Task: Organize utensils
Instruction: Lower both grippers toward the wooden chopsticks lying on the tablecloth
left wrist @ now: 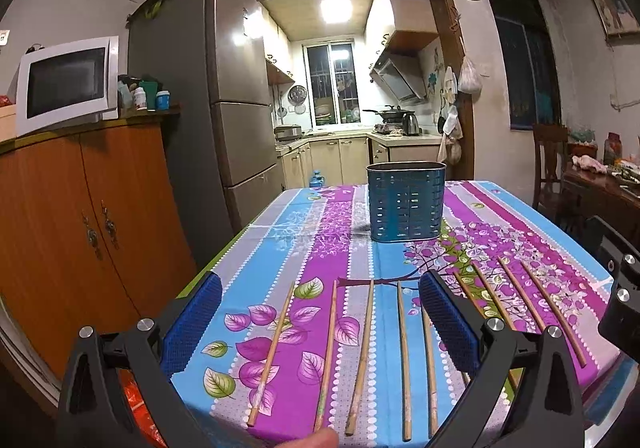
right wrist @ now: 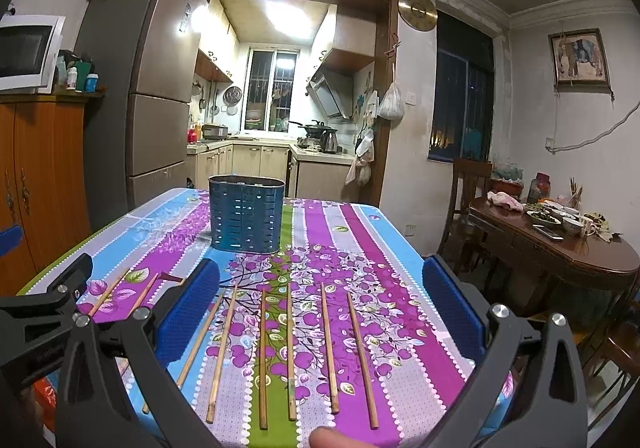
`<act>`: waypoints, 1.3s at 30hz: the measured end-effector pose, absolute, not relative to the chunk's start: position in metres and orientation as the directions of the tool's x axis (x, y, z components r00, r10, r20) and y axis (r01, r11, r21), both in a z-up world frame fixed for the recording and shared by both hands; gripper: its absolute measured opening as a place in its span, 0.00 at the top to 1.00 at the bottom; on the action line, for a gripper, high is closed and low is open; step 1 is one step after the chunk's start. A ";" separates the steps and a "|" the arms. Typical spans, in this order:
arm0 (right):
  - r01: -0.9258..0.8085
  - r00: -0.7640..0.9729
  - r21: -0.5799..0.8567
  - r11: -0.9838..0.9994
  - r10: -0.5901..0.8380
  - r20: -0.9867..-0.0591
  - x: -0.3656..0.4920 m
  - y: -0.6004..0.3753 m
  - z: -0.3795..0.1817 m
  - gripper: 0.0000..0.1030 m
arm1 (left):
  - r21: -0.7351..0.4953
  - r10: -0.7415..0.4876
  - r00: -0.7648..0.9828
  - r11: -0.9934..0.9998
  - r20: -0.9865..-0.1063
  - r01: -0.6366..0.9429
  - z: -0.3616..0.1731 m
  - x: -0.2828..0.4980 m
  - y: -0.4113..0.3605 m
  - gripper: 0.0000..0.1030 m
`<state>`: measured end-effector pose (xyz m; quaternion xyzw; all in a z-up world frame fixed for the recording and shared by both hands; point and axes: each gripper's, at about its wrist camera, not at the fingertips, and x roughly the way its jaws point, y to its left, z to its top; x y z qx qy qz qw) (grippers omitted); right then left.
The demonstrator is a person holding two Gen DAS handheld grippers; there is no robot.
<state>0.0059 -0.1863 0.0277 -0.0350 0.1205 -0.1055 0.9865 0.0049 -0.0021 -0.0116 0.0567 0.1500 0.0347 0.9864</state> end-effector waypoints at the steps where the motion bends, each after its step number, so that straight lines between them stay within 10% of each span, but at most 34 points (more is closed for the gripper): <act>1: 0.201 0.949 -0.092 0.975 -0.217 -0.230 0.006 -0.187 0.029 0.05 | 0.125 0.089 0.952 0.991 -0.292 -0.054 -0.012 0.005 -0.003 0.04; 13: 0.214 0.962 -0.063 0.975 -0.222 -0.158 -0.004 -0.206 0.029 0.05 | 0.121 0.090 0.943 0.991 -0.320 -0.053 -0.010 0.007 0.031 0.04; 19: 0.154 0.943 -0.094 0.984 -0.175 -0.282 -0.002 -0.234 0.009 0.05 | -0.023 0.116 0.910 0.990 -0.399 -0.136 -0.020 0.013 0.119 0.04; 28: 0.140 0.896 0.008 0.990 -0.124 -0.426 -0.019 -0.280 -0.025 0.05 | 0.187 0.220 0.860 0.971 -0.460 -0.148 -0.057 -0.019 0.146 0.04; 35: 0.079 0.873 -0.031 0.996 -0.084 -0.480 -0.025 -0.263 -0.050 0.05 | 0.205 0.067 0.875 0.978 -0.480 0.038 -0.088 -0.034 0.102 0.12; 39: 0.036 0.870 -0.024 0.999 -0.043 -0.491 -0.025 -0.255 -0.056 0.22 | 0.218 0.026 0.864 0.971 -0.502 0.097 -0.104 -0.026 0.087 0.25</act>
